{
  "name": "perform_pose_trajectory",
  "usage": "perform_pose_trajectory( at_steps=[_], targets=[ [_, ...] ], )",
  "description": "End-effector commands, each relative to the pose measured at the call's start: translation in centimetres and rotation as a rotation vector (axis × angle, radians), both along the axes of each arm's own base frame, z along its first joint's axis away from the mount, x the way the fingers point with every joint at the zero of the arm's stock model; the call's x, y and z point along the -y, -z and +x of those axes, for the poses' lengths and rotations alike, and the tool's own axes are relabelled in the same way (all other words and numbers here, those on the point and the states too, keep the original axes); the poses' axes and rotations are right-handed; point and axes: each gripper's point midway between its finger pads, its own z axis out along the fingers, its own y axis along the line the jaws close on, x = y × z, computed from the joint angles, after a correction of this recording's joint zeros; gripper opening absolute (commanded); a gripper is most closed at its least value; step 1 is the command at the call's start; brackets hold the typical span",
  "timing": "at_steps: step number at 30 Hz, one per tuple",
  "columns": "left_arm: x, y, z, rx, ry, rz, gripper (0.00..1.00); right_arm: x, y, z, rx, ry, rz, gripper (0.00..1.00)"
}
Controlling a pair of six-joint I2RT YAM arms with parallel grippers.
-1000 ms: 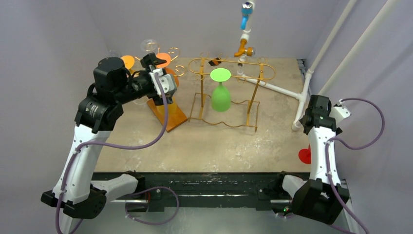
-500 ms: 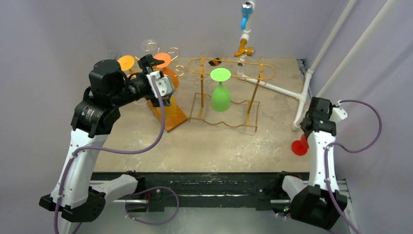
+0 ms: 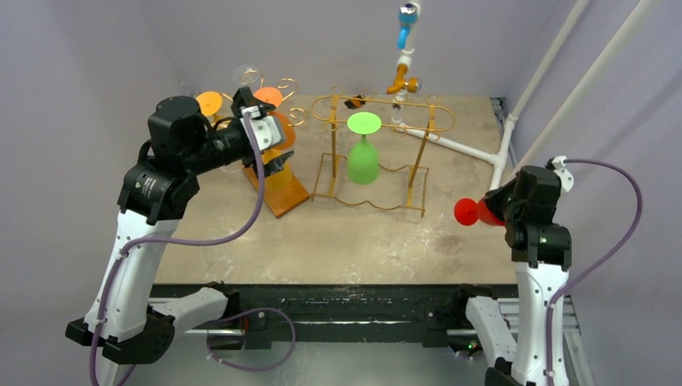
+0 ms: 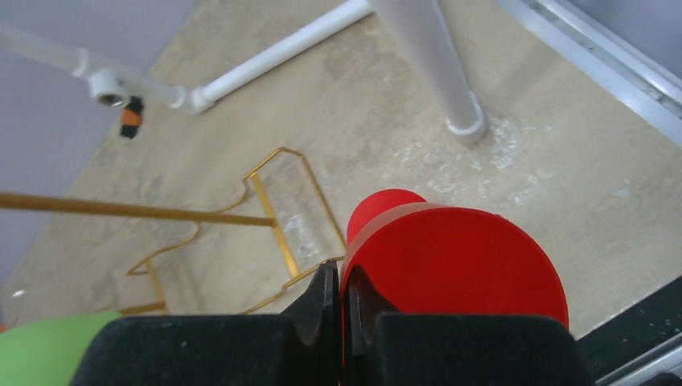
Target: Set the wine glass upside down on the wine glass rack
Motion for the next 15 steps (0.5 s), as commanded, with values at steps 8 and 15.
perform_pose_trajectory(
  at_steps=[8, 15],
  targets=[
    [1.1, -1.0, -0.8, -0.084, 0.034, -0.101, 1.00, -7.9, -7.2, 0.6, 0.171, -0.483, 0.059, 0.00],
    [0.6, 0.8, -0.9, -0.168, -0.014, -0.098, 1.00, -11.0, -9.8, -0.2, 0.164, -0.702, 0.026, 0.00]
  ],
)
